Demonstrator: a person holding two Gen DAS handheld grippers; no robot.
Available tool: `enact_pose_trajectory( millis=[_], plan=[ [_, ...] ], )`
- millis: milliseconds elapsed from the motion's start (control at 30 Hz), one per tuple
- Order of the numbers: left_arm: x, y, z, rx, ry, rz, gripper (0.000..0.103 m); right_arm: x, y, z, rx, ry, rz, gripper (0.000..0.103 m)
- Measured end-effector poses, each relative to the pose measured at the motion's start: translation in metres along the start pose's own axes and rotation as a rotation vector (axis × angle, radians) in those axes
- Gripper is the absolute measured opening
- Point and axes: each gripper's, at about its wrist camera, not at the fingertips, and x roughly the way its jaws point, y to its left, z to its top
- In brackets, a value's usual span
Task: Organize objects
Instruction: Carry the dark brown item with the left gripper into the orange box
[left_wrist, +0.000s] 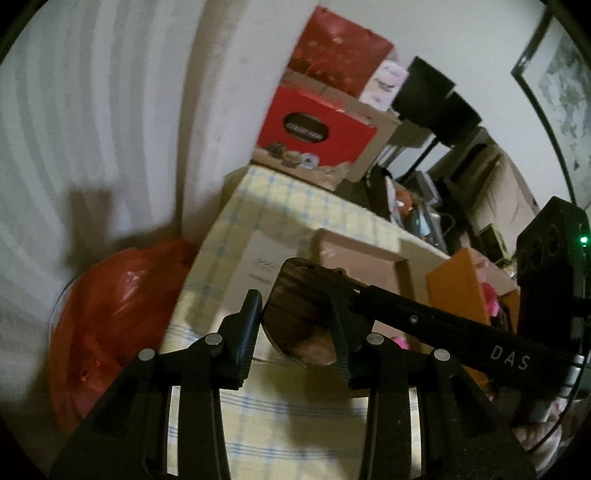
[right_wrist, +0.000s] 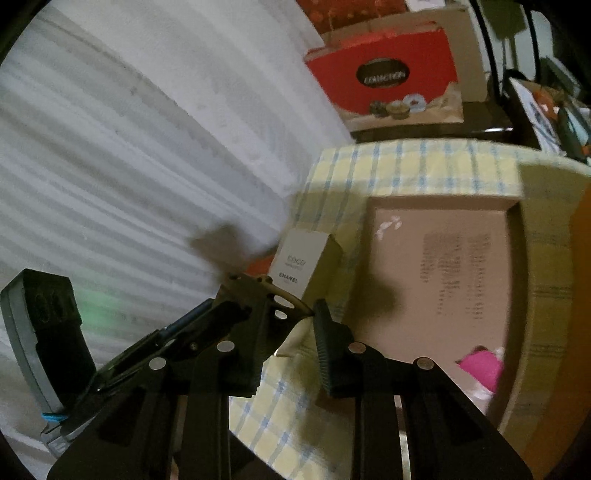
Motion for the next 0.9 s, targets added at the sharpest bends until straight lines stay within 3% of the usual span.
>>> enact_pose_trajectory(
  millis=[400,900],
  plan=[
    [-0.018,-0.107,-0.003,0.106,-0.037,-0.08,0.034,-0.109,-0.034,-0.006,0.005,-0.128,-0.047,0.024],
    [0.017,-0.26,-0.043,0.265,0.045,-0.223,0.034,-0.233,-0.135,-0.036,0.112,-0.239,-0.175,0.024]
  ],
)
